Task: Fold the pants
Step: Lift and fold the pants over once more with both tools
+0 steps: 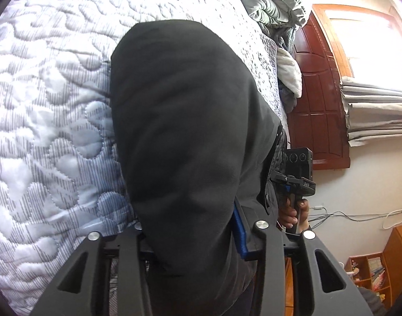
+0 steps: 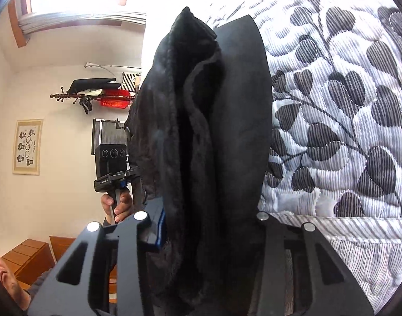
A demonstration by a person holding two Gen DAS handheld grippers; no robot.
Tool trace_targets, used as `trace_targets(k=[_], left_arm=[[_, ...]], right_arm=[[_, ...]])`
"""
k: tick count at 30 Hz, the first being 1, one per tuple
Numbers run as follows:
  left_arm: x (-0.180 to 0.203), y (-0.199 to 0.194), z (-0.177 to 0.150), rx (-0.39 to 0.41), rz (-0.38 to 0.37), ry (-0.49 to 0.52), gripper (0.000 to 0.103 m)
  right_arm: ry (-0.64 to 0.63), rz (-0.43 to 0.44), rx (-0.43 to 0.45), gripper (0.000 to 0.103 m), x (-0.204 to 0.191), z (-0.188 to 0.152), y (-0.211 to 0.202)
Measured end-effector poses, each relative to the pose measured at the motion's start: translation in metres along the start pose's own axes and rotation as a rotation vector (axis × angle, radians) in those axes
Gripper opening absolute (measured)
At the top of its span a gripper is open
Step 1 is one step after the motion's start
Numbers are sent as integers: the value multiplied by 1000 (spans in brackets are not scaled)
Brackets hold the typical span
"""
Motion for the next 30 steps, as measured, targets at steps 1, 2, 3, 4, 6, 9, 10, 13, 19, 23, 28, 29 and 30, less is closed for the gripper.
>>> trace_targets(k=[1, 2, 3, 4, 6, 9, 10, 13, 19, 23, 28, 29, 30], left_arm=[[1, -3, 1, 3, 4, 5, 36], [3, -3, 2, 5, 5, 7, 34], [3, -4, 3, 5, 7, 8, 33], [4, -4, 3, 4, 12, 11, 33], [5, -8, 4, 8, 17, 18, 31], [9, -18, 6, 24, 18, 28, 31], [10, -22, 7, 30, 18, 33, 31], [13, -40, 12, 54, 26, 50, 31], [-2, -91, 34, 112, 64, 54, 31], [-31, -120, 61, 132, 93, 21, 31], [-87, -144, 94, 141, 103, -47, 31], [-98, -147, 98, 140, 100, -60, 31], [-110, -148, 100, 136, 97, -73, 31]], right_arm=[[-3, 1, 4, 37, -7, -3, 1], [-8, -1, 7, 36, -10, -3, 1], [-11, -2, 10, 36, -15, -5, 1], [-15, -4, 12, 35, -19, -6, 2], [-24, -9, 16, 35, -33, -5, 5], [-49, -13, 20, 35, -54, -4, 7], [-59, -14, 19, 35, -62, -2, 7], [-94, -24, 12, 35, -84, 9, 13], [-155, -24, -6, 35, -140, 54, 51], [-161, -29, -28, 35, -166, 93, 93], [-142, -39, -58, 35, -183, 139, 146], [-137, -43, -64, 35, -182, 147, 154], [-130, -49, -73, 35, -183, 153, 164]])
Point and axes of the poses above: each gripper's, at about its wrist camera, not at the fingertips, and y roughly the way its jaws point, x to its right, z to its top, the point moved 8 cm from there along y, roughly the way its jaws point, and after that the axes turned 15 degrees about y, right-handed, at the moved point
